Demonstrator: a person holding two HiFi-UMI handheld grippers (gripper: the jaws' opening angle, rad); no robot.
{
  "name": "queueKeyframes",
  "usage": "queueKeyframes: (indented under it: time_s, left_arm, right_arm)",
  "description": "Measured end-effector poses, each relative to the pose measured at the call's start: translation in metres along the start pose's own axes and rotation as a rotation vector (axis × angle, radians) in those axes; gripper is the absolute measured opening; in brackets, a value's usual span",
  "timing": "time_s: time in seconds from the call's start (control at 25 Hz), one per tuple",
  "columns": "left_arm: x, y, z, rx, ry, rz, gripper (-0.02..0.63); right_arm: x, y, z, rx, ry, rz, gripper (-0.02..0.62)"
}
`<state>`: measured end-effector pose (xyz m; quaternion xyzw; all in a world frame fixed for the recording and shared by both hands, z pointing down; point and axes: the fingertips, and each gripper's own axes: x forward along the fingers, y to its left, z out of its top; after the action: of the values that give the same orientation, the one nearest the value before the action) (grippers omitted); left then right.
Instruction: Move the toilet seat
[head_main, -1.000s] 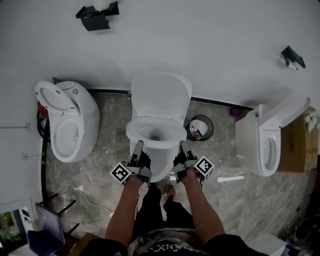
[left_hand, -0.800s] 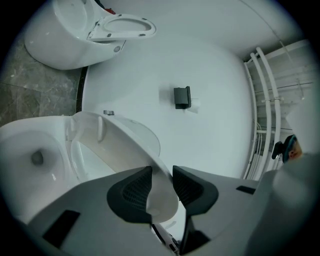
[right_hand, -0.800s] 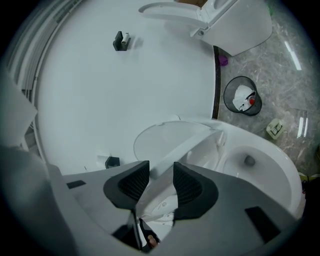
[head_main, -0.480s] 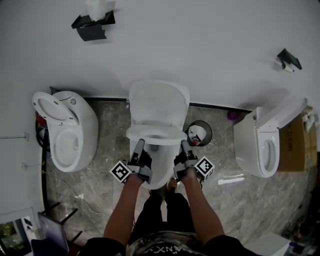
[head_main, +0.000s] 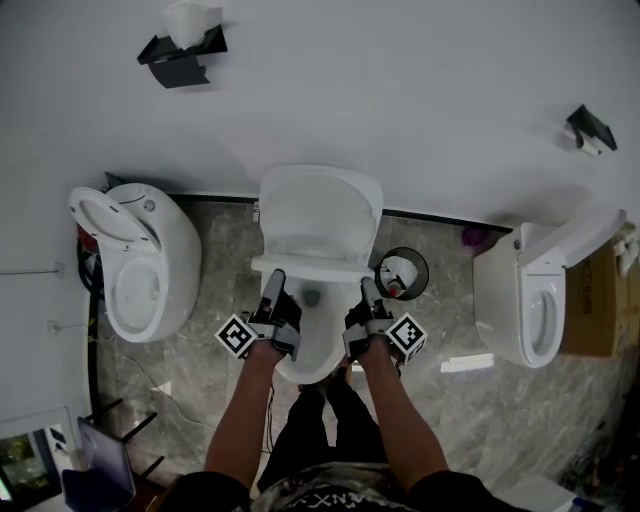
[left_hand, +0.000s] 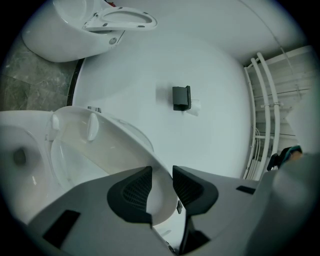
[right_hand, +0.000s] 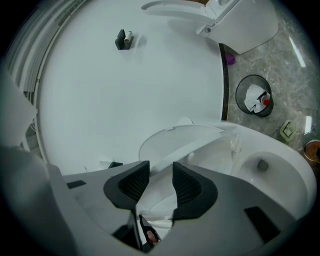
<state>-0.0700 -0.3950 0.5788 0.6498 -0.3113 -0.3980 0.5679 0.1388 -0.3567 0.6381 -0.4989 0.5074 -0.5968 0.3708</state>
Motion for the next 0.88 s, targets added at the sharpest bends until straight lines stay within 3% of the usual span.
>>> queueKeyframes:
  time_s: [0.72,0.88]
  left_arm:
    - [0.077,0.005,0.027,0.071,0.077,-0.006,0.133]
    - [0.095,0.014,0.032,0.106,0.104,0.021,0.091]
  right_arm:
    - [0.062,0.024,0.028,-0.056,-0.015,0.016,0.137]
    - [0.08,0.027,0.035,-0.072,-0.014,0.016,0.126]
